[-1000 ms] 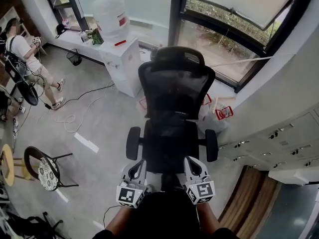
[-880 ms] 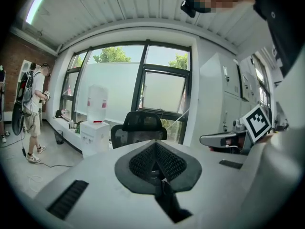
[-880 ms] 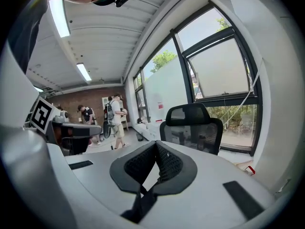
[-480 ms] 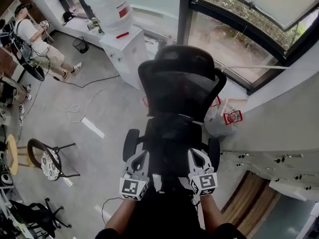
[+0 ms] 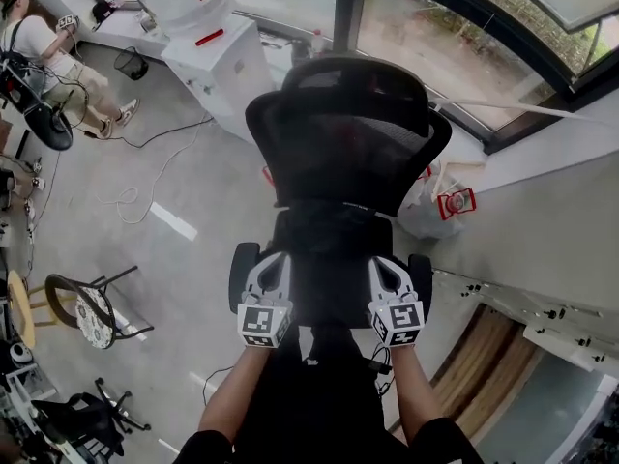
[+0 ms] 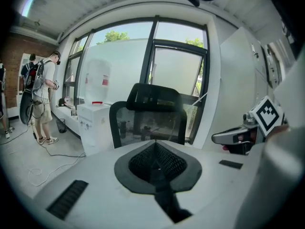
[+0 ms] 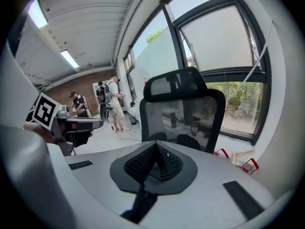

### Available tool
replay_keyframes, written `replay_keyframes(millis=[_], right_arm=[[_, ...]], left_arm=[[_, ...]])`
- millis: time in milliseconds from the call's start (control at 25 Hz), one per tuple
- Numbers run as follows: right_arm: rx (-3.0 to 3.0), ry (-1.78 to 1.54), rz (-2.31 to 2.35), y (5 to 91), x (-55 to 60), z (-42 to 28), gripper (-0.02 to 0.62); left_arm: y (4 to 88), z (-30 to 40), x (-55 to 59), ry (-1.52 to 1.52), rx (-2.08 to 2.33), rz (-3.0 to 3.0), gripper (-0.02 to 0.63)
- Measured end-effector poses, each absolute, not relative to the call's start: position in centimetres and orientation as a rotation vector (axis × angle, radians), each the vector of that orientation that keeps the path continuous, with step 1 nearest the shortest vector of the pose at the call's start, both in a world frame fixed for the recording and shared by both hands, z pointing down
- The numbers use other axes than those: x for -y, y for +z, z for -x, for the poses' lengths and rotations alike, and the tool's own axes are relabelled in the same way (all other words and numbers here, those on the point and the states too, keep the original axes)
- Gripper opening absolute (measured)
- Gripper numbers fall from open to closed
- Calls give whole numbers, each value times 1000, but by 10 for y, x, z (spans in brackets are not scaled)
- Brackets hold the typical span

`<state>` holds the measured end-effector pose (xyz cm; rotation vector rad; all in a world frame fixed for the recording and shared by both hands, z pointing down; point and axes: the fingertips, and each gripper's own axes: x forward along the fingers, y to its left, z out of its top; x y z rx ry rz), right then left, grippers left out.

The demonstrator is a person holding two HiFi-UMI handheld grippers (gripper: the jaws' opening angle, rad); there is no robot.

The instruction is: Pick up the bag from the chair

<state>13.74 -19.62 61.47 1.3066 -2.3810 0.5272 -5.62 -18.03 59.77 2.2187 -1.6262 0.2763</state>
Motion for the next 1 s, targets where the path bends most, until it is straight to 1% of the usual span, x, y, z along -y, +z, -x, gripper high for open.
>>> replay_keyframes(millis=[240, 280, 320, 360, 440, 720, 880, 1000], right_arm=[[2247, 705, -1309, 707, 225, -159, 3], [2225, 727, -1308, 721, 230, -162, 13], [2199, 748, -1305, 735, 233, -165, 59], [2172, 770, -1300, 748, 237, -166, 89], [2123, 823, -1297, 775, 244, -169, 117], [2006, 976, -1325, 854, 273, -186, 167], [1983, 1090, -1302, 890, 281, -189, 231], [1951, 1129, -1318, 910, 289, -193, 247]], left_arm=[[687, 50, 215, 350, 1551, -2136, 11], [700, 47, 219, 362, 1525, -2123, 56], [712, 45, 224, 374, 1502, -2110, 123], [723, 46, 229, 388, 1491, -2095, 157], [747, 53, 238, 427, 1498, -2051, 165], [844, 57, 264, 540, 1459, -1880, 222], [885, 59, 274, 584, 1419, -1836, 241], [907, 62, 281, 601, 1389, -1823, 258]])
